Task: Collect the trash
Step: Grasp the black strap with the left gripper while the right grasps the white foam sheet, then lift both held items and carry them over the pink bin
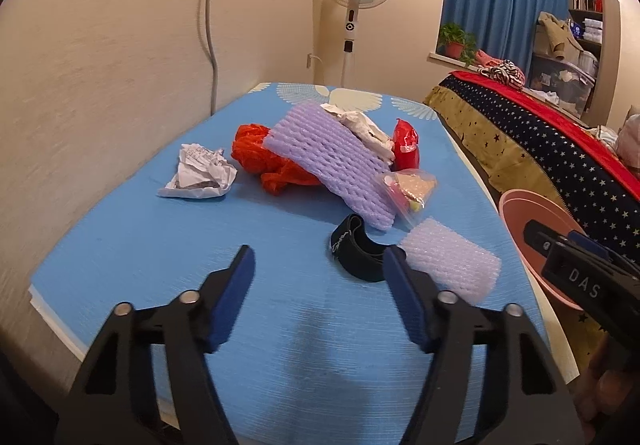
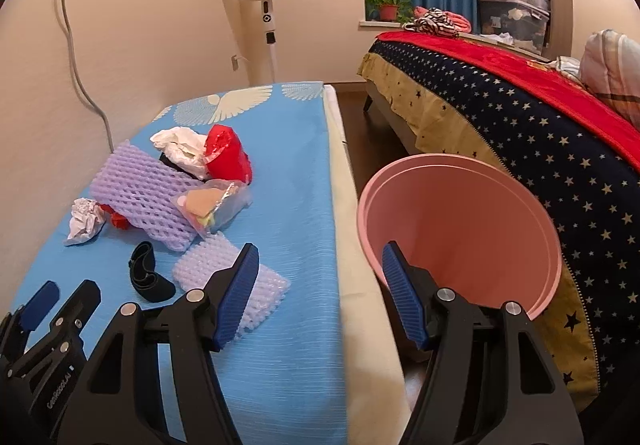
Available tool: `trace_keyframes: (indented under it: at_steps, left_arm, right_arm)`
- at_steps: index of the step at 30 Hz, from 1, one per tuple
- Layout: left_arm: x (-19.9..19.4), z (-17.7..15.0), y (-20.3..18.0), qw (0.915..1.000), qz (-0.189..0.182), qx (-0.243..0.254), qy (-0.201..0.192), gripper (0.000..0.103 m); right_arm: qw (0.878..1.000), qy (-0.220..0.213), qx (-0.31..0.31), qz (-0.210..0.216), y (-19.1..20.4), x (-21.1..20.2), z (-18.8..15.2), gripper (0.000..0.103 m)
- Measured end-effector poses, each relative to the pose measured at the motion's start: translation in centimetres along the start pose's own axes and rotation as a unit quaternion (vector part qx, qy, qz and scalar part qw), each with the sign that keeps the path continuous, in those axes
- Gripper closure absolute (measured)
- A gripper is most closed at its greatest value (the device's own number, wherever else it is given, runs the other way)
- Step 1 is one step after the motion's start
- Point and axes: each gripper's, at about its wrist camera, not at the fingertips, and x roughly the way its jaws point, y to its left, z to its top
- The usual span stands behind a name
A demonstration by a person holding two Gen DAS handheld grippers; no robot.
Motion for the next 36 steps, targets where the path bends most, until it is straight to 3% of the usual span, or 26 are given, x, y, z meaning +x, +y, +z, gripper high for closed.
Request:
trace_keyframes:
  at_steps: [9,19,25,26,30,33,36]
  left_arm:
    - [1.2,0.4,0.1,0.9988,-0.041,-0.019,0.018,0.069]
    - [3.9,1.1,-0.9,0.9971,-0.06,-0.025,0.039,0.075]
    - [6.2,0.9,-1.6,0.995,-0.058,-0.027,0.077,0.075]
    - [6.3,0.8,-1.4,0.9944,-0.059,-0.031,0.082,0.076]
    - [7.0,0.5,-1.2,0.9926,-0.061,-0.039,0.098,0.095]
    - [6.9,0.3,-1.0,0.9925,-0.061,-0.039,0.098,0.097]
    - [6.5,0.4,-1.1,0.9933,-0.061,-0.032,0.092,0.099]
  right_arm:
    - [0.999,0.027,0.006,0.044,0.6,1.9,-0.4,0.047]
    - [0.995,0.077,0.015,0.067,1.0,5.4,-1.1,0.047]
    - [0.993,0.095,0.014,0.071,1.4,6.0,-1.1,0.047]
    - [0.992,0.097,0.013,0.073,1.5,6.1,-1.2,0.051]
    - [0.99,0.104,0.01,0.09,1.6,6.2,-1.4,0.07]
    - [0.99,0.103,0.005,0.099,1.8,5.8,-1.4,0.082]
    - [0.99,0.098,0.008,0.105,1.6,5.3,-1.3,0.087]
